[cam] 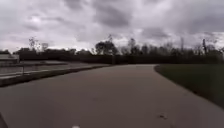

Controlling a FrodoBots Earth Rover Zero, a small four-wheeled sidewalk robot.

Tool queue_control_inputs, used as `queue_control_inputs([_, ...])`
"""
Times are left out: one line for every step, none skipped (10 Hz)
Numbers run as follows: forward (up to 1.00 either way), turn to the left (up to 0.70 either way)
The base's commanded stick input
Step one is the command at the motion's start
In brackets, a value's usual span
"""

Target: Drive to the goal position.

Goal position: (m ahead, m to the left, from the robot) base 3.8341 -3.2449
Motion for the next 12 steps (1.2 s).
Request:
queue_control_inputs([1.00,0.00])
queue_control_inputs([1.00,0.00])
queue_control_inputs([1.00,0.00])
queue_control_inputs([1.00,0.00])
queue_control_inputs([1.00,0.00])
queue_control_inputs([1.00,0.00])
queue_control_inputs([1.00,0.00])
queue_control_inputs([1.00,0.00])
queue_control_inputs([1.00,0.00])
queue_control_inputs([1.00,0.00])
queue_control_inputs([1.00,0.00])
queue_control_inputs([1.00,0.00])
